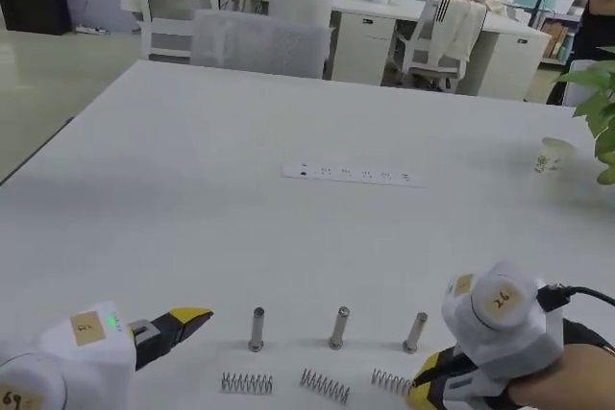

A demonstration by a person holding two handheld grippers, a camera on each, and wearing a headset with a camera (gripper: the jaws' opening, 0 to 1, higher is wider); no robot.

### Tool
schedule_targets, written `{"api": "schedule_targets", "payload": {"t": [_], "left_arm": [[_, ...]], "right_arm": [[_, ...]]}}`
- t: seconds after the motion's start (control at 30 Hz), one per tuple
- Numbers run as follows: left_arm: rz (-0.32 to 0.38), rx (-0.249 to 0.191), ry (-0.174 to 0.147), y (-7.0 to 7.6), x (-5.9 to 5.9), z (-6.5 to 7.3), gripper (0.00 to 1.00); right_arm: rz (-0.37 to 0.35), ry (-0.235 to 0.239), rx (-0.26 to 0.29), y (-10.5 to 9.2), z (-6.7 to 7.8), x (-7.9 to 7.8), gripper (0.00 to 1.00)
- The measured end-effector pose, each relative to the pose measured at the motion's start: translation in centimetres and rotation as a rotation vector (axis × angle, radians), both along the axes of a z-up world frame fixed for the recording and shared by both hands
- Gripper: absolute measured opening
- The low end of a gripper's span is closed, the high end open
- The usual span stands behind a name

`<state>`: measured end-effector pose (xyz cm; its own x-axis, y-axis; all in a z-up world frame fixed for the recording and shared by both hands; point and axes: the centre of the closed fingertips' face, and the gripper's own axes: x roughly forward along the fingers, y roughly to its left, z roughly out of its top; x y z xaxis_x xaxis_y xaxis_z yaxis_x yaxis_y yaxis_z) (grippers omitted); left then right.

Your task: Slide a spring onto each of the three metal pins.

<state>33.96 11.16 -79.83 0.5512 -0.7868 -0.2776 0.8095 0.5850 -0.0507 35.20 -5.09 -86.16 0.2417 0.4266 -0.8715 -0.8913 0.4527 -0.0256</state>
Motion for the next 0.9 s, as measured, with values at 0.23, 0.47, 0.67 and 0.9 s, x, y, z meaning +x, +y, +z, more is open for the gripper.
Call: {"api": "schedule_targets", "payload": {"t": [0.23, 0.47, 0.67, 0.9], "left_arm": [[-0.014, -0.001, 0.008, -0.1, -0.2, -0.1, 0.77], [-0.048, 0.001, 0.027, -0.5, -0.8, -0.5, 0.59], [-0.100, 0.008, 0.026, -1.2, -1.3, -0.6, 0.41], [-0.167, 0.019, 0.006, -2.8, -1.5, -0.5, 0.31]], "right_arm": [[0.024, 0.001, 0.008, 0.9, 1.5, -0.7, 0.07], [0.062, 0.005, 0.023, 2.3, 2.9, -1.5, 0.07], [0.103, 0.007, 0.039, 3.6, 4.1, -2.0, 0.07], [0.172, 0.037, 0.054, 5.5, 4.8, -2.9, 0.07]]}}
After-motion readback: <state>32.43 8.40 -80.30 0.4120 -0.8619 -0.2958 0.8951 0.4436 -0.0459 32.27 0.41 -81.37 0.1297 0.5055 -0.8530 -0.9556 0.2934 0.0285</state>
